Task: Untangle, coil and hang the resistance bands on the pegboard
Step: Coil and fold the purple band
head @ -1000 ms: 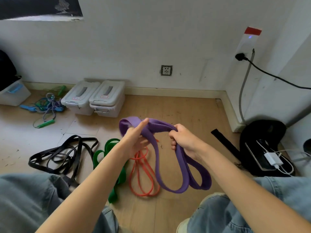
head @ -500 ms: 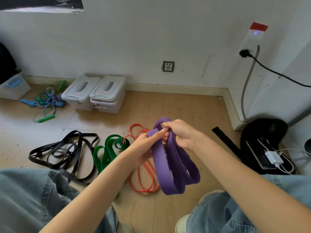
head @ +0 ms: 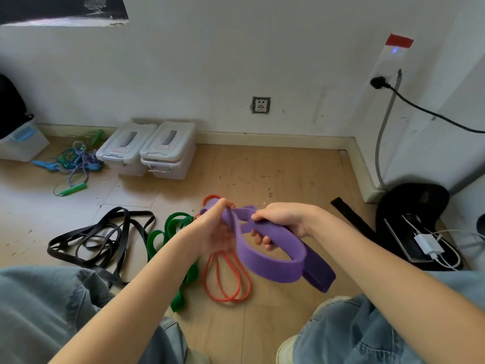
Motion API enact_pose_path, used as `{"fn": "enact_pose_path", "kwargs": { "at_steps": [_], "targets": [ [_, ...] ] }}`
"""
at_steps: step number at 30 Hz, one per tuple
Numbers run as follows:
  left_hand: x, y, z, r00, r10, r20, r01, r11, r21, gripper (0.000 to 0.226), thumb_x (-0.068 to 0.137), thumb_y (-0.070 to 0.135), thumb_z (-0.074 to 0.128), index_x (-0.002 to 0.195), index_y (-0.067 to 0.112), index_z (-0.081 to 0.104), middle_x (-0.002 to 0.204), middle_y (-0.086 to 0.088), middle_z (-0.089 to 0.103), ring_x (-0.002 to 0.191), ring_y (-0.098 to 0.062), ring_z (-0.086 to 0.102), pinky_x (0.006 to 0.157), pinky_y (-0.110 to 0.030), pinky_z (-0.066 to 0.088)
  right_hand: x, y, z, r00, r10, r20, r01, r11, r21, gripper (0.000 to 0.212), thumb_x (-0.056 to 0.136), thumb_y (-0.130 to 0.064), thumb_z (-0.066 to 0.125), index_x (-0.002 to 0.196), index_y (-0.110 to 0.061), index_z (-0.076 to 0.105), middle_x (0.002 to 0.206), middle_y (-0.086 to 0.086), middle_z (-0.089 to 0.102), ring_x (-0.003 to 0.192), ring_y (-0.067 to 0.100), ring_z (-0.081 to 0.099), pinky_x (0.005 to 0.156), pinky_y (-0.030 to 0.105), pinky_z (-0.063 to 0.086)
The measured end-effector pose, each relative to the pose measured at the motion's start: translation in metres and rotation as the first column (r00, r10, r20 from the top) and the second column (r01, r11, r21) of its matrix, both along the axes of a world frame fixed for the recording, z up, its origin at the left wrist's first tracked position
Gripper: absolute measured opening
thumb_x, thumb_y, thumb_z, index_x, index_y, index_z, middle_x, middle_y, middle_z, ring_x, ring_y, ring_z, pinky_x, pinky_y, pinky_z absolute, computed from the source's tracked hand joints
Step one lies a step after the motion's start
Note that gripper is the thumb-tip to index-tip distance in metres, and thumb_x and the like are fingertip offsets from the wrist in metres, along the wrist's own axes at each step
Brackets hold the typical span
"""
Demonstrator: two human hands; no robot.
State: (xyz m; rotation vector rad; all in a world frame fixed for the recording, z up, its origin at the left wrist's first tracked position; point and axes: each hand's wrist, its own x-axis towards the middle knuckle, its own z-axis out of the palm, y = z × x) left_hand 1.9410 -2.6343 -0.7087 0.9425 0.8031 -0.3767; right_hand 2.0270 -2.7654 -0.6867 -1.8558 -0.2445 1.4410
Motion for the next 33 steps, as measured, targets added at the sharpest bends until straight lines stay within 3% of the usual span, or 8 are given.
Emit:
{"fn": "enact_pose_path", "kwargs": {
  "at_steps": [2,5,8,11,19,28,31,33],
  "targets": [
    [0.002,-0.003,-0.004,0.976,-0.187,-0.109,0.199,0.973,0.114,0.048,0.087,0.053,0.041,0.092,0.007,0.054,0.078,-0.008,0.054,0.062,-0.02,0.055,0.068,-0.024,0.045,-0.005,0.008,0.007,0.978,0.162,0.129,-0.154,0.986,-0.065,0.028,0.097,-0.013,0.034,0.077,-0.001,0.051,0.062,0.012,0.052,0.035,0.014,0.05,0.04,0.019,0.044],
    [0.004,-0.002,-0.005,0.959,-0.264,-0.108,0.263,0.965,-0.024,0.052,0.086,0.058,0.043,0.099,0.01,0.056,0.1,-0.011,0.059,0.101,-0.024,0.055,0.101,-0.033,0.037,-0.007,0.01,0.015,0.906,0.365,0.215,-0.335,0.928,-0.161,0.029,0.097,-0.013,0.035,0.077,-0.001,0.052,0.064,0.013,0.052,0.038,0.017,0.05,0.044,0.023,0.048],
    [0.005,-0.014,-0.004,0.991,-0.131,0.015,0.132,0.986,-0.104,0.034,0.09,0.04,0.05,0.096,0.008,0.061,0.082,-0.01,0.067,0.075,-0.022,0.064,0.075,-0.03,0.051,-0.008,0.003,0.019,0.894,0.424,0.144,-0.414,0.905,-0.093,0.016,0.094,-0.009,0.043,0.084,-0.002,0.053,0.072,0.012,0.055,0.054,0.02,0.055,0.056,0.03,0.053],
    [0.016,-0.031,-0.001,0.987,0.139,0.081,-0.143,0.988,0.051,0.019,0.09,0.022,0.053,0.077,0.007,0.055,0.063,-0.007,0.057,0.051,-0.019,0.055,0.047,-0.025,0.046,-0.007,-0.009,0.017,0.941,0.331,0.078,-0.336,0.94,0.062,0.007,0.091,-0.01,0.051,0.092,-0.005,0.055,0.081,0.011,0.066,0.067,0.02,0.067,0.062,0.027,0.057],
    [0.046,-0.023,0.026,0.789,0.573,0.222,-0.555,0.82,-0.143,0.024,0.085,0.005,0.047,0.062,0.007,0.045,0.045,-0.002,0.05,0.042,-0.014,0.054,0.044,-0.019,0.048,0.007,-0.034,0.018,0.953,0.226,0.2,-0.264,0.946,0.19,0.051,0.081,-0.06,0.053,0.107,-0.017,0.061,0.091,-0.002,0.071,0.078,0.011,0.067,0.068,0.023,0.051],
    [0.031,0.005,0.032,0.592,0.772,0.232,-0.768,0.628,-0.125,0.02,0.082,0.002,0.052,0.067,0.009,0.043,0.042,0.0,0.054,0.035,-0.011,0.052,0.041,-0.02,0.046,0.001,-0.032,0.023,0.8,0.283,0.53,-0.335,0.942,0.004,0.046,0.08,-0.04,0.069,0.12,-0.026,0.05,0.106,-0.005,0.063,0.09,0.011,0.064,0.079,0.028,0.055],
    [0.027,0.015,0.037,0.772,0.6,0.209,-0.621,0.782,0.05,0.016,0.09,0.021,0.051,0.082,0.008,0.046,0.065,-0.006,0.062,0.056,-0.017,0.061,0.046,-0.023,0.05,0.008,-0.033,0.031,0.888,-0.045,0.458,-0.072,0.97,0.234,0.033,0.081,-0.021,0.07,0.111,-0.018,0.057,0.088,0.004,0.069,0.068,0.01,0.062,0.063,0.022,0.05],
    [0.016,0.024,0.034,0.972,0.211,0.101,-0.228,0.953,0.2,0.039,0.093,0.041,0.046,0.095,0.002,0.052,0.082,-0.012,0.062,0.075,-0.023,0.061,0.064,-0.032,0.054,0.018,-0.034,0.042,0.884,-0.174,0.434,0.02,0.941,0.337,0.031,0.079,-0.016,0.072,0.106,-0.015,0.055,0.082,0.01,0.069,0.063,0.014,0.058,0.062,0.026,0.046]
  ]
}}
